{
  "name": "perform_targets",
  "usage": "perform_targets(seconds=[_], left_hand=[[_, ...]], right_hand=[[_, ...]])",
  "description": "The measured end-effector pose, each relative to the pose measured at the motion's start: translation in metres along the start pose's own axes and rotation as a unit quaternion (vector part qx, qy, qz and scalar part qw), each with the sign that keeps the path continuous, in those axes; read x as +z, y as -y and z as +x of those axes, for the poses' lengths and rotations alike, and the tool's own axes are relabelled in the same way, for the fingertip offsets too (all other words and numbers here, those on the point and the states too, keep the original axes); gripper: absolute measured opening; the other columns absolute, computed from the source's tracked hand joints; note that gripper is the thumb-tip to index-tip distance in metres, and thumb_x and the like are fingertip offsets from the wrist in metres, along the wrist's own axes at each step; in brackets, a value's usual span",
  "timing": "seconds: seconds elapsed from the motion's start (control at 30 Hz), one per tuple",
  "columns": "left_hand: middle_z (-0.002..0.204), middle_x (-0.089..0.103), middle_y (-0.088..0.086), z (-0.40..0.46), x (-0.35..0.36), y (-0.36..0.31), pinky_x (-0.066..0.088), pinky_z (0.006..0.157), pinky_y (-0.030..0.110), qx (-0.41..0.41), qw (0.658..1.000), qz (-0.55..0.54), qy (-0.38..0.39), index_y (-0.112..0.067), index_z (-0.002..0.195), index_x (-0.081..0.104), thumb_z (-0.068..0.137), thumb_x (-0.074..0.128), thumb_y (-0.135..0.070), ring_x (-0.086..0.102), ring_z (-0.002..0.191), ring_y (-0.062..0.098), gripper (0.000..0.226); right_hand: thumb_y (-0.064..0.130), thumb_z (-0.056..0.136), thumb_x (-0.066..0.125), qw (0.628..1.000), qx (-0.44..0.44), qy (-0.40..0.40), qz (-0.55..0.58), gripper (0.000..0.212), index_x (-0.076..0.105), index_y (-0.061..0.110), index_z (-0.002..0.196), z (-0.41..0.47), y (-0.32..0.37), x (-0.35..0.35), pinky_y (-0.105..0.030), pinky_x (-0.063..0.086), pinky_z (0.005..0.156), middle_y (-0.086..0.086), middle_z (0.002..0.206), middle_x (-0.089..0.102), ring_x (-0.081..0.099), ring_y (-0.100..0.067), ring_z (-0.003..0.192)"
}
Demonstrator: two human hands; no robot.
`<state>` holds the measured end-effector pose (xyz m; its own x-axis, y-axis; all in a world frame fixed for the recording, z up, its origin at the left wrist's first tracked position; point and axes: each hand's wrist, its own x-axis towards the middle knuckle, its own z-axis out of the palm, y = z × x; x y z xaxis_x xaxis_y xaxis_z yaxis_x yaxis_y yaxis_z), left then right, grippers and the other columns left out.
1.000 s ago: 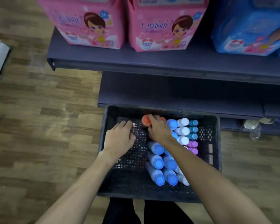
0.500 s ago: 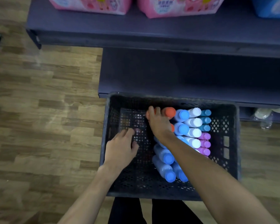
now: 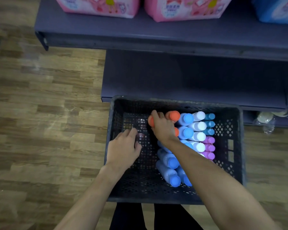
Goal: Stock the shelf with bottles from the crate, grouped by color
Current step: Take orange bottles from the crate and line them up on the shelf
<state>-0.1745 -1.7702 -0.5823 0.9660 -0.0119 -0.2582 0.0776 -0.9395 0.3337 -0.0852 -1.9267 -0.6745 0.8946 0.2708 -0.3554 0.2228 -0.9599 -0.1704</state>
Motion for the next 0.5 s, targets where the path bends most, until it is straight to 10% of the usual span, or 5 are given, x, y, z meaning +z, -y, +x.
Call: perform_targets(seconds=[0.5], left_hand=[[0.088,0.061,0.003,0.036,-0.132,-0.040,0.047,0.056,0.037,0.112,0.985,0.084,-0.097,-0.015,0.103,0.054,0.080,0.060,-0.030,0.062,0.083,0.028,0.028]], right_hand=[[0.030,0.074,0.083,0.935,-0.106,-0.119,0.318,0.058,0.054,0.022,0.123,-0.083,-0.002,-0.225,-0.032,0.045,0.092,0.003,0.111,0.065,0.058,-0.017,0.102]])
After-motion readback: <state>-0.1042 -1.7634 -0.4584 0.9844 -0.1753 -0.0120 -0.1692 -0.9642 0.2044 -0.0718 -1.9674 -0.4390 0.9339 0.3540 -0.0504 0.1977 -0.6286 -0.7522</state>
